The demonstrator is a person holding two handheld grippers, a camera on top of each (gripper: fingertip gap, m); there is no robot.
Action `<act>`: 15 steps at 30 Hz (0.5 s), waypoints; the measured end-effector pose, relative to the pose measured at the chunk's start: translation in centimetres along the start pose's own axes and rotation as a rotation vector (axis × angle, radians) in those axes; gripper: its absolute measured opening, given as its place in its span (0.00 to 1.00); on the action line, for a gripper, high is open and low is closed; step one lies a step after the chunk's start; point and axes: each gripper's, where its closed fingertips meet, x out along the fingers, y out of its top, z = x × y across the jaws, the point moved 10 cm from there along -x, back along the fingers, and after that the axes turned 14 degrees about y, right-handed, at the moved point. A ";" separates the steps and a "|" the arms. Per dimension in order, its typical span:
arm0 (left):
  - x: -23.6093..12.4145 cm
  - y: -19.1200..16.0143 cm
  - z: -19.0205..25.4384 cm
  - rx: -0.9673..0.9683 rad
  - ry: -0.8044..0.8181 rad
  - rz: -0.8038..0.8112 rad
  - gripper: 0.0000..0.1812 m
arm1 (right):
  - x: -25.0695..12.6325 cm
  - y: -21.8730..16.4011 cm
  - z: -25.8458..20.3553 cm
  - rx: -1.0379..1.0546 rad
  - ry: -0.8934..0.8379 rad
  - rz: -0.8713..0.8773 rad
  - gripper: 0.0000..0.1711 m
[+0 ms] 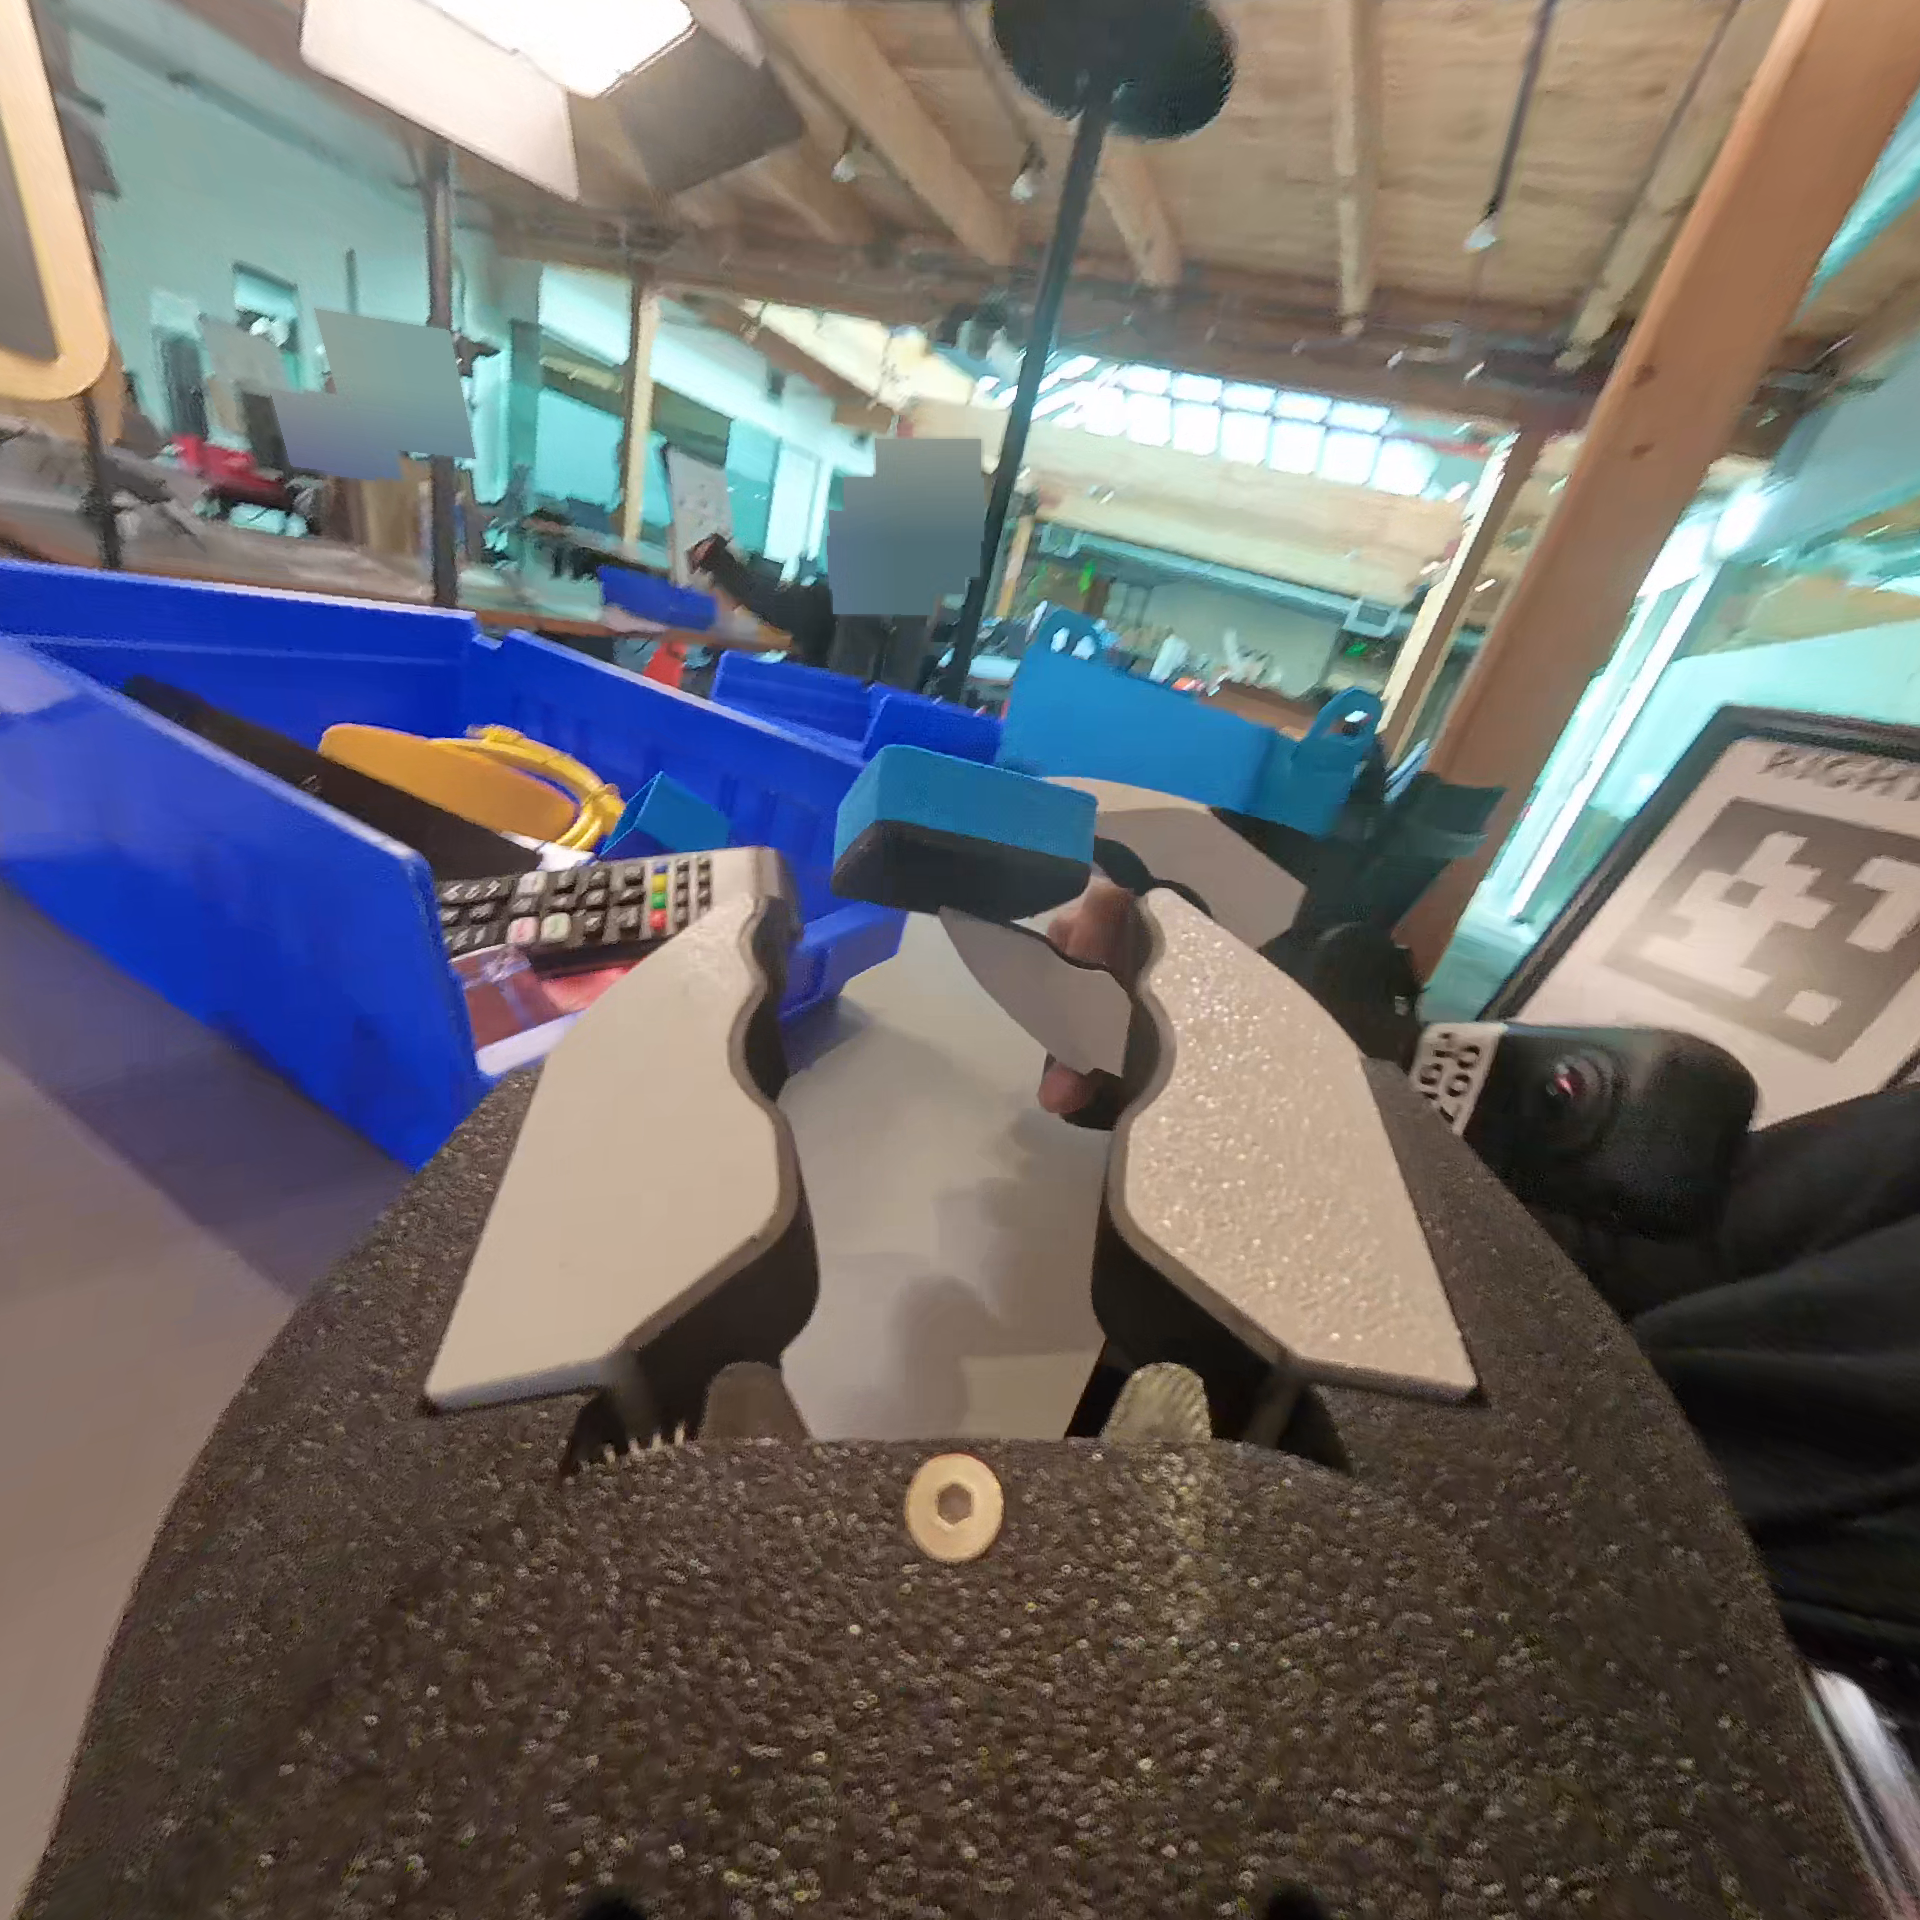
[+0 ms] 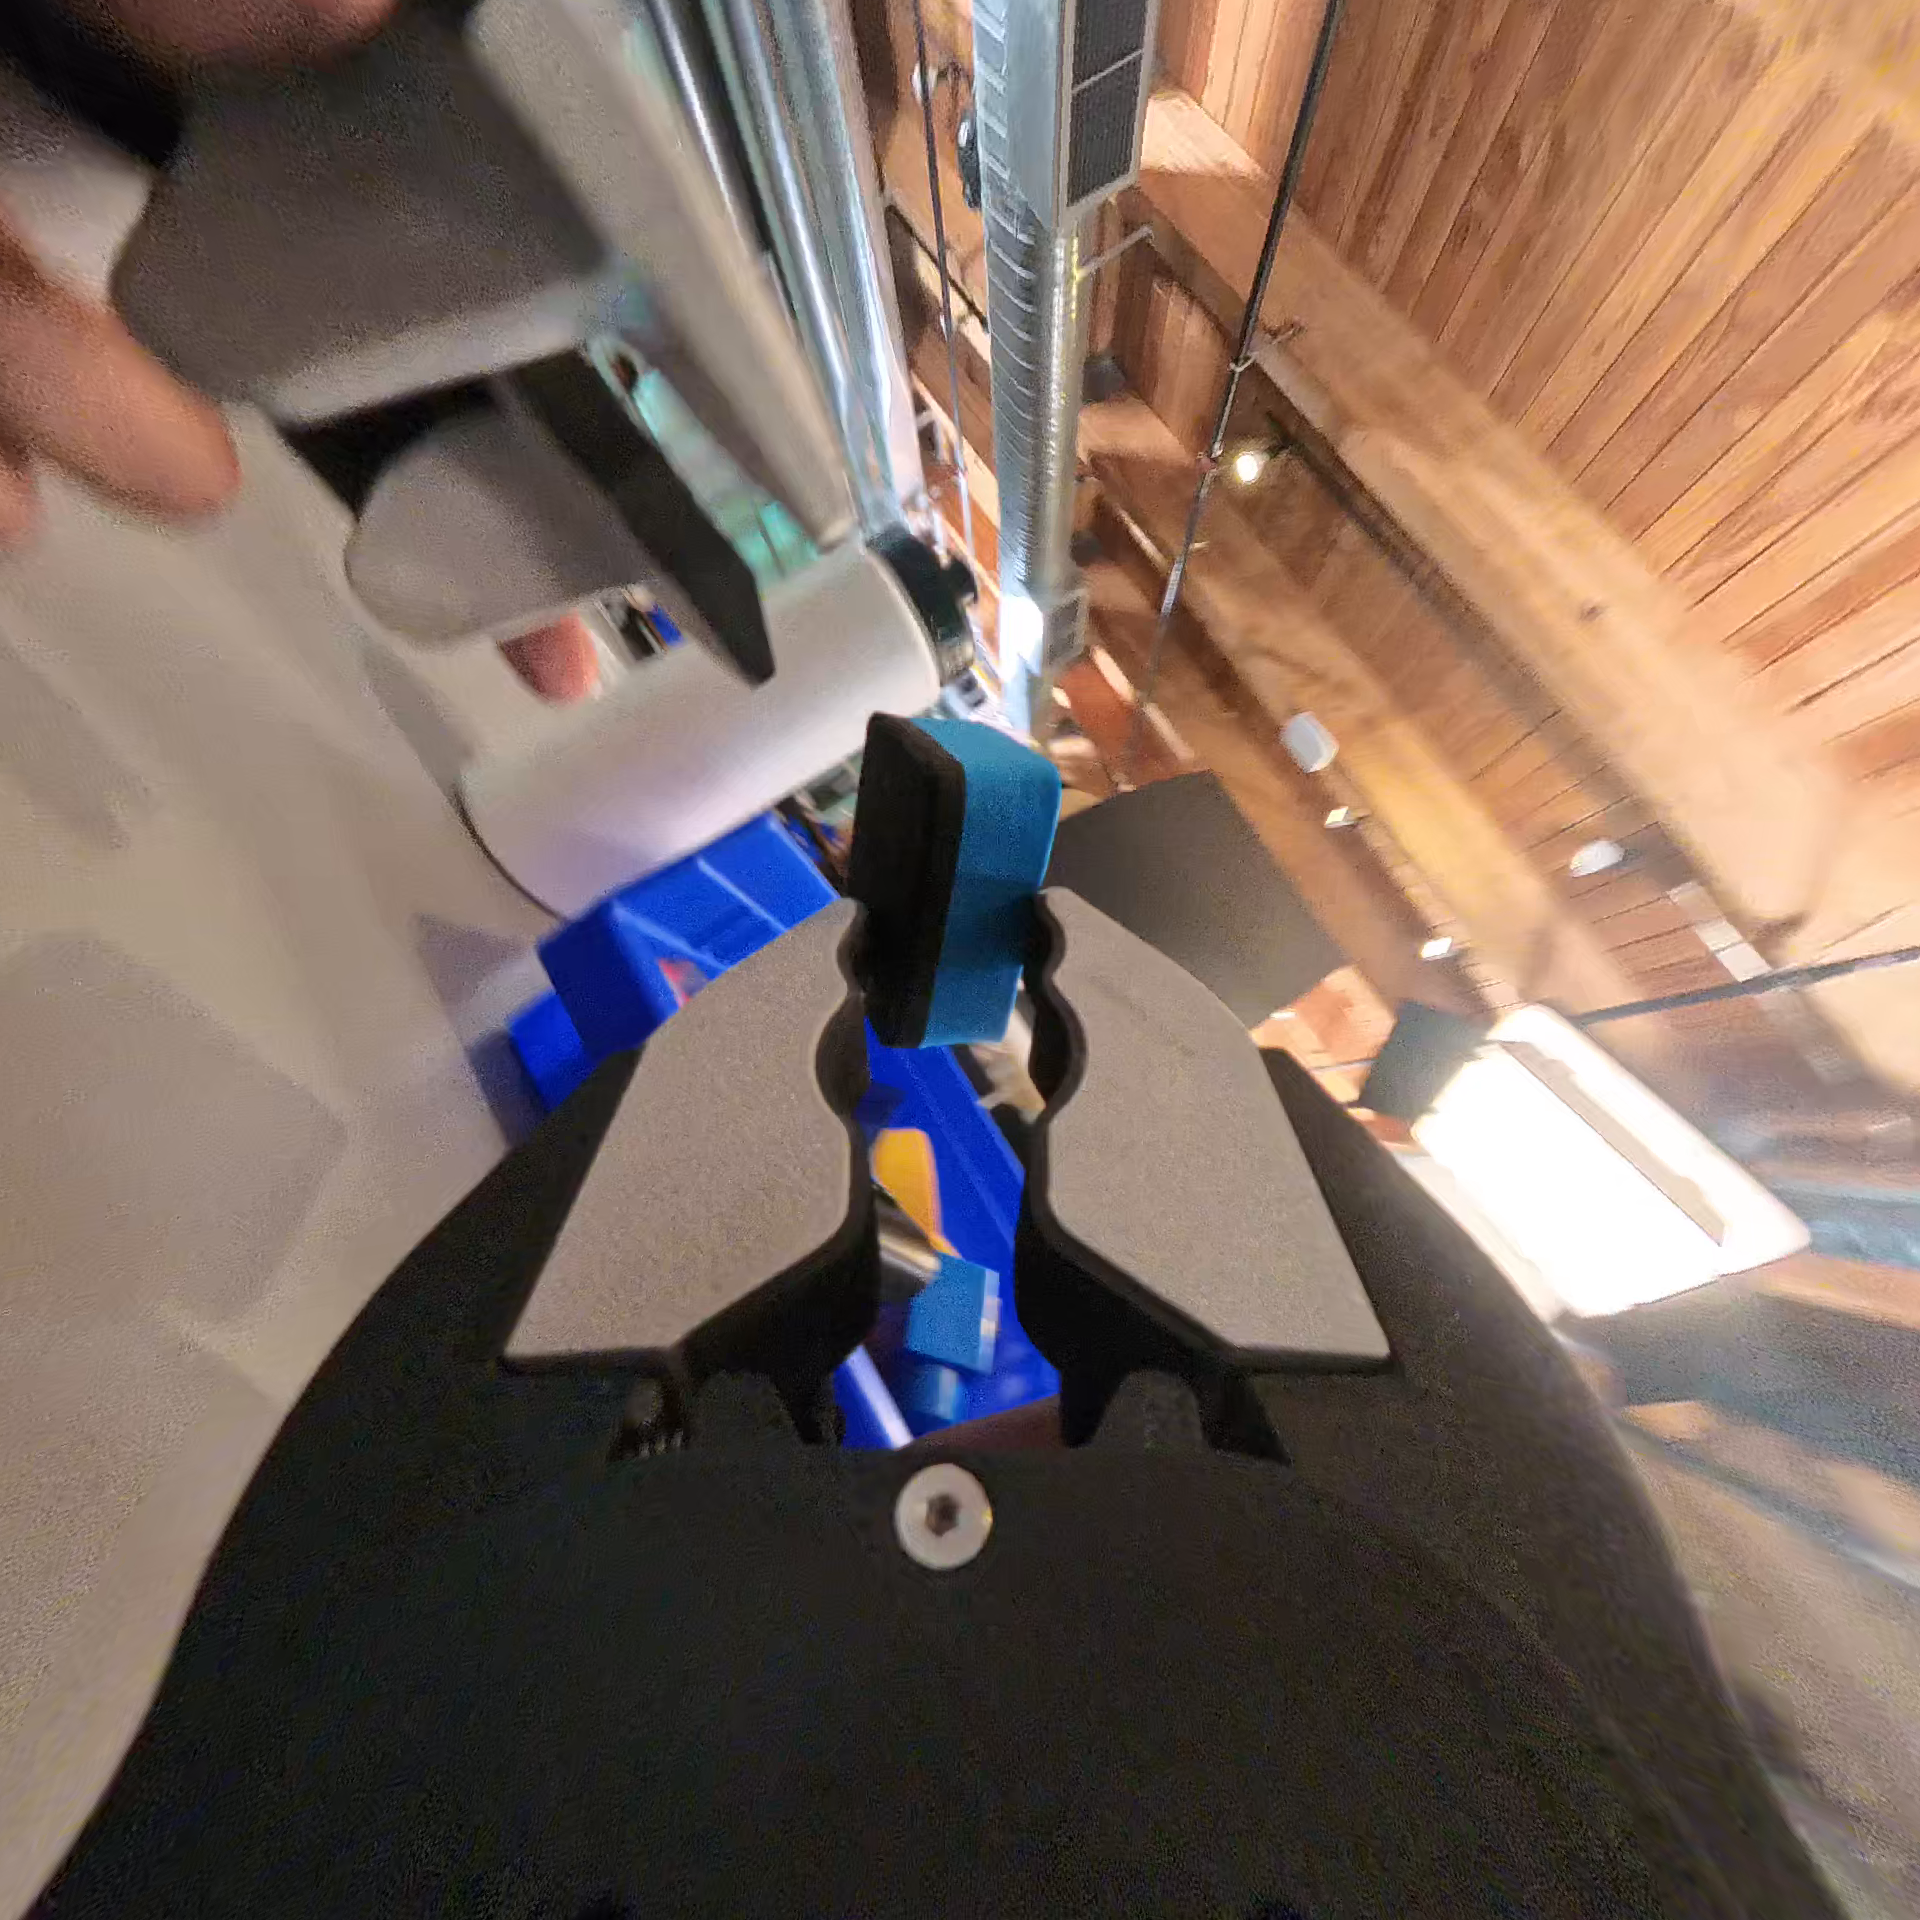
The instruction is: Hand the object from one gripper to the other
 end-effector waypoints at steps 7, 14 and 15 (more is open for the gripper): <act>0.9 -0.7 2.0 0.287 0.209 -0.090 0.42 | 0.8 0.8 -2.7 -0.281 0.029 -0.057 0.16; 0.7 -1.0 2.5 0.403 0.239 -0.093 0.30 | 0.7 1.2 -3.1 -0.315 -0.004 -0.057 0.16; 0.7 -0.9 2.5 0.403 0.234 -0.084 0.30 | 0.6 1.2 -3.0 -0.314 -0.010 -0.052 0.16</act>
